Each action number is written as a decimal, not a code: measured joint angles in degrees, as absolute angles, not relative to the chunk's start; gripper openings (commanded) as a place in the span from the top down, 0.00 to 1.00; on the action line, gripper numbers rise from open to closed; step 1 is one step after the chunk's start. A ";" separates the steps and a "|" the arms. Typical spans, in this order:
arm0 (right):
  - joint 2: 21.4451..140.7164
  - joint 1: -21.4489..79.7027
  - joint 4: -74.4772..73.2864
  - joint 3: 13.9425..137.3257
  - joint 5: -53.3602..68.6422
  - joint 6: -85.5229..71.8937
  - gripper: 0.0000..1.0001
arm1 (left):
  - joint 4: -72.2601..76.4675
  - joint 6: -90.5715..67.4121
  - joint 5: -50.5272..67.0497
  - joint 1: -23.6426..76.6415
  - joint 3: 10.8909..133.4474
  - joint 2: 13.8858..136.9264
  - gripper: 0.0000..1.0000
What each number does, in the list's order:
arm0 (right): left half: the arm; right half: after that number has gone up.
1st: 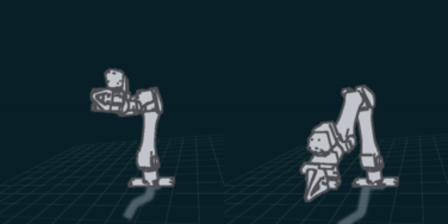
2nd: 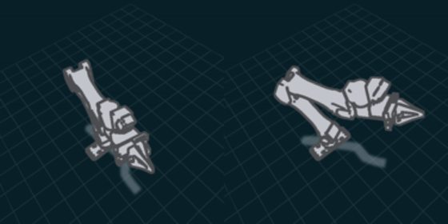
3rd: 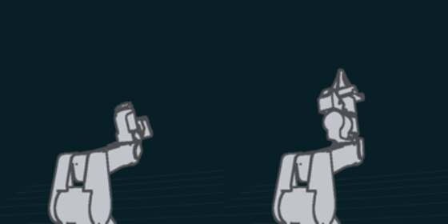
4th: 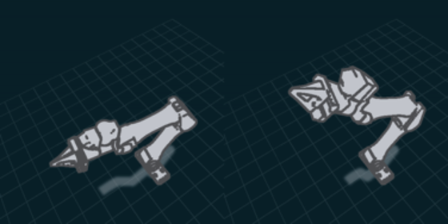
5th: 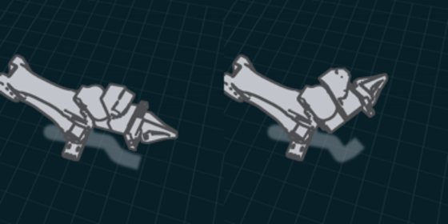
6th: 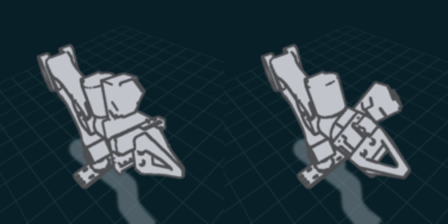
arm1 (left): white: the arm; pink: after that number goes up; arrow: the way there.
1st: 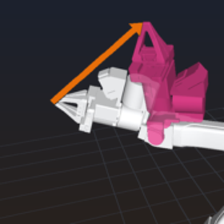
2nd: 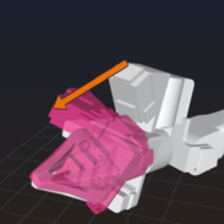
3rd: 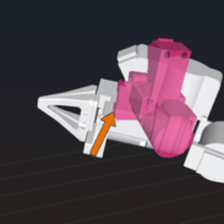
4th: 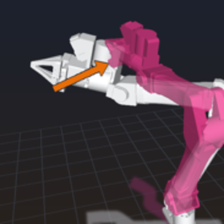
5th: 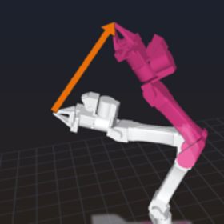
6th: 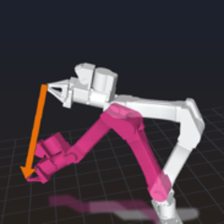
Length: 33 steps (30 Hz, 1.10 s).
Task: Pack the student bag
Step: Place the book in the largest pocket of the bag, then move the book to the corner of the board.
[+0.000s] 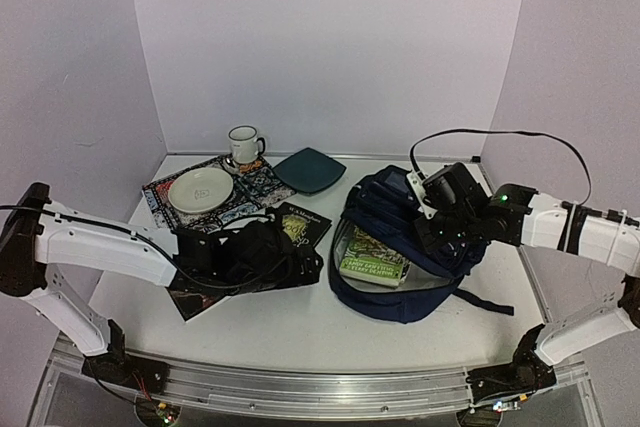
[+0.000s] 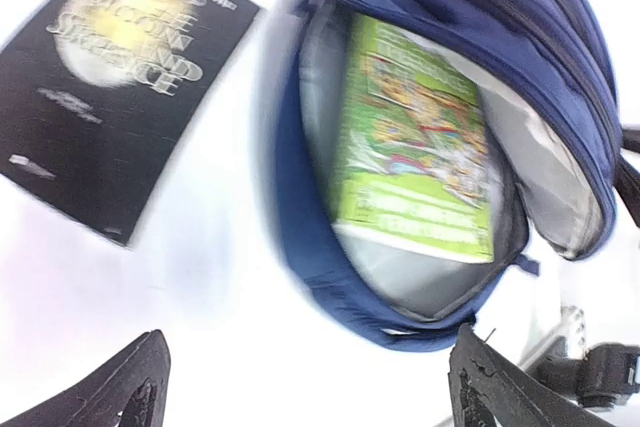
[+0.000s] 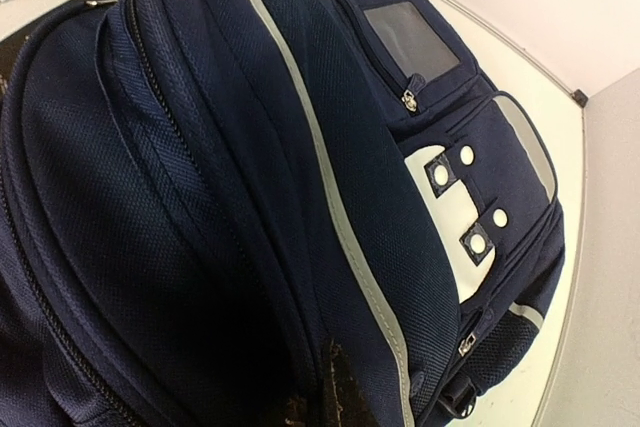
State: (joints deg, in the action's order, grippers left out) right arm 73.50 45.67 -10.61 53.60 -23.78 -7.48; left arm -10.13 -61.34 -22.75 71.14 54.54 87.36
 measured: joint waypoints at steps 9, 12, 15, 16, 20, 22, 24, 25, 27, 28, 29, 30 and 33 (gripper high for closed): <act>72.12 44.56 -10.29 50.77 -25.55 -8.14 0.72 | -19.86 -59.00 -21.61 54.70 48.61 80.84 0.02; 71.46 43.93 -10.70 50.27 -25.74 -9.00 0.61 | -21.65 -57.13 -20.43 48.55 46.69 79.18 0.01; 71.31 43.64 -11.05 50.17 -25.04 -9.92 0.44 | -22.99 -54.65 -19.17 41.99 45.52 78.73 0.01; 71.27 43.60 -11.16 50.17 -24.64 -9.83 0.39 | -23.33 -53.80 -18.78 40.14 45.50 79.03 0.01; 70.37 43.44 -11.42 50.17 -22.43 -10.02 0.23 | -23.70 -50.52 -17.76 35.37 45.63 81.94 0.01; 69.34 43.42 -11.47 50.17 -21.32 -10.31 0.19 | -23.84 -49.09 -16.95 34.22 45.88 84.68 0.02; 68.37 43.41 -11.48 50.19 -20.01 -10.16 0.17 | -24.14 -47.77 -15.89 33.39 46.31 88.20 0.03; 68.05 43.41 -11.56 50.22 -19.29 -10.07 0.16 | -24.13 -47.35 -15.26 33.16 46.54 89.88 0.03; 67.89 43.40 -11.74 50.41 -17.78 -9.87 0.14 | -24.34 -46.25 -14.87 33.11 47.38 92.32 0.05; 67.88 43.40 -11.85 50.52 -17.05 -9.77 0.14 | -24.47 -45.68 -14.72 33.13 47.86 93.30 0.05; 67.88 43.40 -12.06 50.61 -16.22 -9.73 0.14 | -24.36 -45.22 -14.01 33.19 48.27 93.67 0.05; 67.91 43.40 -12.28 50.76 -15.08 -9.71 0.14 | -24.36 -44.82 -13.66 33.39 48.58 93.96 0.05; 68.42 43.42 -12.69 51.76 -11.41 -9.67 0.14 | -24.08 -43.80 -13.24 34.64 48.75 94.26 0.05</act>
State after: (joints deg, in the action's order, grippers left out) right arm 68.42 43.42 -12.69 51.76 -11.41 -9.67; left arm -24.08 -43.80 -13.24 34.64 48.75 94.26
